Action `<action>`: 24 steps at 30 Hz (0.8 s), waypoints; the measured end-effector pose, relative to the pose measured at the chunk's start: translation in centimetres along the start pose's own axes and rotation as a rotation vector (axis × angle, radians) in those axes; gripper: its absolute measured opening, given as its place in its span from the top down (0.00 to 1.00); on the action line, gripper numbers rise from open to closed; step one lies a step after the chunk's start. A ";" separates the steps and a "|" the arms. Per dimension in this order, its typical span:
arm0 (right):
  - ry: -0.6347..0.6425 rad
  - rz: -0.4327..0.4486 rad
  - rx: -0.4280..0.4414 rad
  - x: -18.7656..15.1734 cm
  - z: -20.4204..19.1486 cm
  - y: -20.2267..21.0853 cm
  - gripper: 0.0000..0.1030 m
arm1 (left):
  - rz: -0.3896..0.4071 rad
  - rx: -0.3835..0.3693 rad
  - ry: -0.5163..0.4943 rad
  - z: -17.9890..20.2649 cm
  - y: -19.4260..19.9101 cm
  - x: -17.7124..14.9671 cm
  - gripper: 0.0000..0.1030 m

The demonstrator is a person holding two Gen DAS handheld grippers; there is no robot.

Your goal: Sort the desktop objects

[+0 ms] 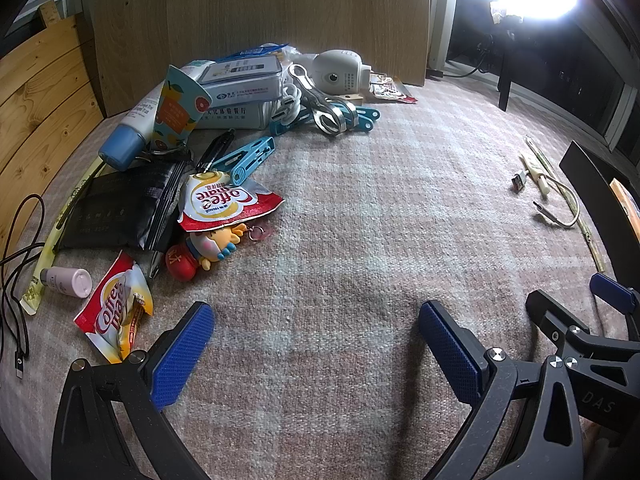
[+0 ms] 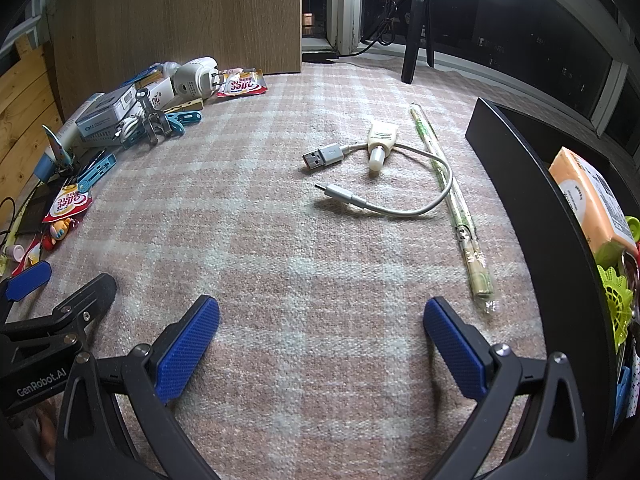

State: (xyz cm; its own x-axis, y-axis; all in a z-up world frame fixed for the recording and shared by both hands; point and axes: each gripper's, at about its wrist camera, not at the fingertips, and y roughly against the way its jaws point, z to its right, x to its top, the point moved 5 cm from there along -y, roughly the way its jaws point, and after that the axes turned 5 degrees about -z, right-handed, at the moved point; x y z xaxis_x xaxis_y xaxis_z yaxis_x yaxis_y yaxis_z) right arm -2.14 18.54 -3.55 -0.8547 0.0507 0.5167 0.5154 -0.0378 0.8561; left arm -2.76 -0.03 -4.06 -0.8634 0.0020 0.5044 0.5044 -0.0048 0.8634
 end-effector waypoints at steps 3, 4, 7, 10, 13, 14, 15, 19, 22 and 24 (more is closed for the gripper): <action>0.000 -0.001 -0.001 0.0 0.0 0.0 0.00 | 0.000 0.000 0.000 0.0 0.0 0.0 0.00; 0.000 -0.001 -0.001 0.0 0.0 0.0 0.00 | 0.000 0.000 0.000 0.0 0.0 0.0 0.00; -0.002 -0.005 0.000 0.0 0.0 0.0 0.00 | -0.014 -0.004 -0.005 0.0 -0.1 0.3 0.00; 0.003 -0.027 0.004 0.1 0.1 0.0 0.00 | -0.040 -0.015 -0.024 0.3 -0.5 0.5 0.00; 0.012 -0.086 0.006 0.1 0.1 -0.1 0.00 | -0.086 -0.037 -0.049 0.2 -0.5 0.4 0.01; 0.016 -0.113 0.008 0.0 0.2 -0.1 0.00 | -0.100 -0.043 -0.058 0.3 -0.6 0.3 0.01; 0.018 -0.149 0.009 -0.2 0.1 -0.1 0.00 | -0.119 -0.047 -0.064 0.1 -0.6 0.3 0.01; -0.007 -0.199 0.011 -0.4 0.6 0.4 0.00 | -0.127 -0.075 -0.043 -1.4 0.2 0.8 0.01; -0.044 -0.162 0.002 -0.2 1.7 2.0 0.00 | -0.092 -0.064 -0.039 -3.0 1.5 2.2 0.01; -0.085 -0.125 0.002 0.0 3.1 3.5 0.00 | -0.080 -0.063 -0.034 -4.4 2.2 3.0 0.01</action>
State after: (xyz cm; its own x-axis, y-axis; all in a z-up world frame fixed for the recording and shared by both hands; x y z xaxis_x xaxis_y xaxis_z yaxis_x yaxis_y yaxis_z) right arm -0.18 21.48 -0.55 -0.9037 0.1388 0.4050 0.4058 -0.0236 0.9137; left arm -4.29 -4.42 -0.61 -0.8996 0.0383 0.4350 0.4320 -0.0664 0.8994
